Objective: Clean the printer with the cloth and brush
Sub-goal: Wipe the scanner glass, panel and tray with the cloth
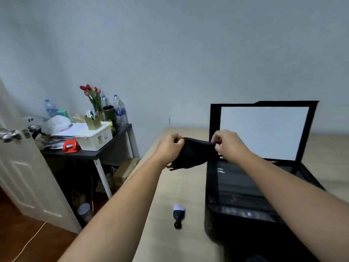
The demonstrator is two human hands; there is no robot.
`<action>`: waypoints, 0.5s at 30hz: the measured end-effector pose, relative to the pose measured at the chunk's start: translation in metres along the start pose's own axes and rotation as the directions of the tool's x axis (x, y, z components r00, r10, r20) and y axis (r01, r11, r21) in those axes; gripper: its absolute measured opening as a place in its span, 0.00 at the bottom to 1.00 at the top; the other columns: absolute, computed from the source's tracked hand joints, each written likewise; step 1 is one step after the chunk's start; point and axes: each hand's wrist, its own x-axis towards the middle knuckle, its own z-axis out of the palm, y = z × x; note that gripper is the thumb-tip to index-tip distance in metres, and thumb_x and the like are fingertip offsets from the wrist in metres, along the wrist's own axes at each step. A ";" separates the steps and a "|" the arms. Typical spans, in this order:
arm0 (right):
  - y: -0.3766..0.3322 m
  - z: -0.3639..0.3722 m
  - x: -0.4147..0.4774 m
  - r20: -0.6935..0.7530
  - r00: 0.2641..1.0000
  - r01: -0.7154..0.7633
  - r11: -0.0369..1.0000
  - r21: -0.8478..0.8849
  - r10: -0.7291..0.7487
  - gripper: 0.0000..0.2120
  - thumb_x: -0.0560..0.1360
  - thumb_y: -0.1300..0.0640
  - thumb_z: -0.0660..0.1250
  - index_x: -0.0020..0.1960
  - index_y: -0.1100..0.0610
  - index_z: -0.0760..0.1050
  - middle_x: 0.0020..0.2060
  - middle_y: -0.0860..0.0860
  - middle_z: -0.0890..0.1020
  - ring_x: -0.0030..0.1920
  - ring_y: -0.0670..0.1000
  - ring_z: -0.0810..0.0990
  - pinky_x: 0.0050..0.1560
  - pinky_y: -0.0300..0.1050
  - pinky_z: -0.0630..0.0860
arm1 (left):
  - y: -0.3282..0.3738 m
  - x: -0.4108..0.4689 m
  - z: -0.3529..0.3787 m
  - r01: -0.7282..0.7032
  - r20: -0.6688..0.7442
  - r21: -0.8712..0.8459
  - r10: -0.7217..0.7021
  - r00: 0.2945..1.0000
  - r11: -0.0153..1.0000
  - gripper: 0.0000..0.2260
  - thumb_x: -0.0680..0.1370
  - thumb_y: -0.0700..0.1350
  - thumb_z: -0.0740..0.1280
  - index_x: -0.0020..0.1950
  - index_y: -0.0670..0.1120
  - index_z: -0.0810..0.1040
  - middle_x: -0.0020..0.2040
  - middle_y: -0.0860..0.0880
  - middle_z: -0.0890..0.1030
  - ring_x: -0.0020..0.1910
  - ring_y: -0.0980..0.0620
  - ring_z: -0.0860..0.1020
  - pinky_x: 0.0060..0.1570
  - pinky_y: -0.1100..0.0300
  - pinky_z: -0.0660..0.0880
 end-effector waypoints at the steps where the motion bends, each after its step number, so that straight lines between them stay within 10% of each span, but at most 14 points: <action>1: 0.010 -0.016 -0.009 -0.047 0.999 -0.006 1.000 0.018 0.007 0.08 0.70 0.65 0.64 0.45 0.53 0.75 0.44 0.51 0.76 0.44 0.51 0.75 0.45 0.41 0.69 | 0.018 0.001 0.013 0.000 0.002 -0.090 0.000 1.000 0.996 0.10 0.79 0.44 0.59 0.39 0.50 0.74 0.38 0.49 0.76 0.38 0.51 0.74 0.41 0.57 0.72; 8: 0.046 -0.084 -0.071 0.150 0.985 -0.132 0.934 0.333 0.085 0.11 0.70 0.49 0.72 0.37 0.52 0.72 0.29 0.46 0.72 0.31 0.46 0.70 0.37 0.40 0.67 | 0.112 -0.005 0.112 0.057 0.147 -0.376 -0.002 0.989 0.925 0.09 0.80 0.40 0.61 0.40 0.45 0.76 0.38 0.45 0.78 0.35 0.51 0.76 0.32 0.61 0.77; 15: 0.081 -0.111 -0.102 0.188 0.973 -0.208 0.875 0.437 0.137 0.08 0.71 0.58 0.72 0.36 0.55 0.75 0.20 0.42 0.75 0.24 0.38 0.72 0.32 0.34 0.72 | 0.138 -0.017 0.160 0.028 0.176 -0.384 0.044 0.984 0.923 0.05 0.78 0.42 0.66 0.42 0.45 0.79 0.37 0.46 0.79 0.36 0.49 0.77 0.37 0.58 0.77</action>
